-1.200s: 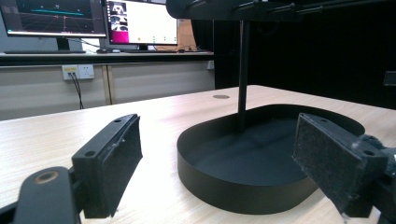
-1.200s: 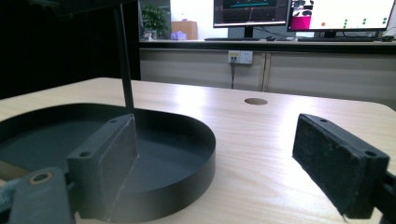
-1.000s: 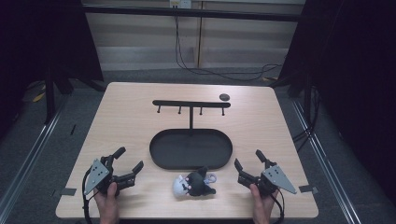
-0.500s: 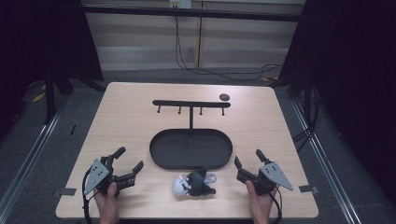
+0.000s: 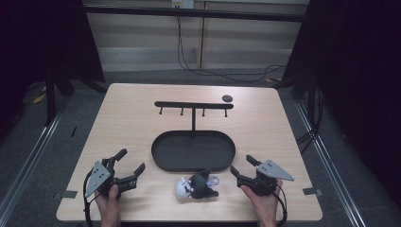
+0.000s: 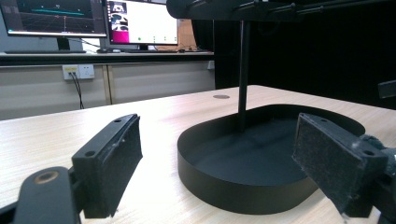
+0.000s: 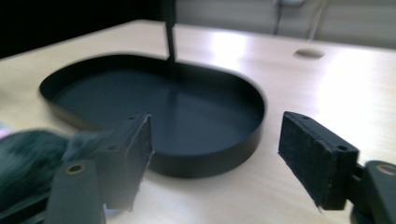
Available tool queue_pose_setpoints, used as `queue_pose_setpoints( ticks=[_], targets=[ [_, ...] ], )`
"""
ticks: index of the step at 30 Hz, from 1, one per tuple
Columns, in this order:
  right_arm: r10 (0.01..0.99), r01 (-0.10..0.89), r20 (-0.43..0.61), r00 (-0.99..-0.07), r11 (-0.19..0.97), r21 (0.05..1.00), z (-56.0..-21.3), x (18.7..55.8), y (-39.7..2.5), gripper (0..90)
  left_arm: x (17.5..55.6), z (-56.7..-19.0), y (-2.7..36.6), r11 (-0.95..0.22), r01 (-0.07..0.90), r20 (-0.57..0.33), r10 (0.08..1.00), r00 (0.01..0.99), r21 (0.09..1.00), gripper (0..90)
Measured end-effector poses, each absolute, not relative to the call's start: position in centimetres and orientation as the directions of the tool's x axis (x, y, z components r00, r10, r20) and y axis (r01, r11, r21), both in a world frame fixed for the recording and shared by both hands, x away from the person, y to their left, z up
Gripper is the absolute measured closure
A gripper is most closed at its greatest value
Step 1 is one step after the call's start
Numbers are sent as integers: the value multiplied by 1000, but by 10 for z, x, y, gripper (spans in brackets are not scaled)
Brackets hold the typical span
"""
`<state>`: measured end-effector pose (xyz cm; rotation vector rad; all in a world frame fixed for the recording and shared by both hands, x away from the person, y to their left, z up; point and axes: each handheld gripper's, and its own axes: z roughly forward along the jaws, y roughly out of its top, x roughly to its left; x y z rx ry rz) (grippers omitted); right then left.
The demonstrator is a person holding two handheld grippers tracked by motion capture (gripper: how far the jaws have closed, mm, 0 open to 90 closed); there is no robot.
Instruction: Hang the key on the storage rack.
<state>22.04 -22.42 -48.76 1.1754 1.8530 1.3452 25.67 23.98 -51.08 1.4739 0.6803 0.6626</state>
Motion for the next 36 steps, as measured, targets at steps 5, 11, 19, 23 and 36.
queue_pose_setpoints(
  ticks=[5,11,19,23,36],
  targets=[
    [869,358,39,-494,162,920,-481,223,-219,223,257,-511,240,-5,14,-6,757,653,1000,152],
    [822,395,18,-569,254,883,-471,228,-209,296,257,-511,240,-4,14,-6,757,653,1000,152],
    [740,476,42,-671,387,790,-462,236,-191,190,257,-511,240,-4,14,-6,757,653,1000,152],
    [700,484,45,-713,445,753,-462,238,-185,290,257,-511,240,-4,12,-5,758,653,1000,152],
    [552,510,107,-827,656,557,-454,265,-172,549,257,-511,240,-4,13,-6,757,654,1000,152]
  ],
)
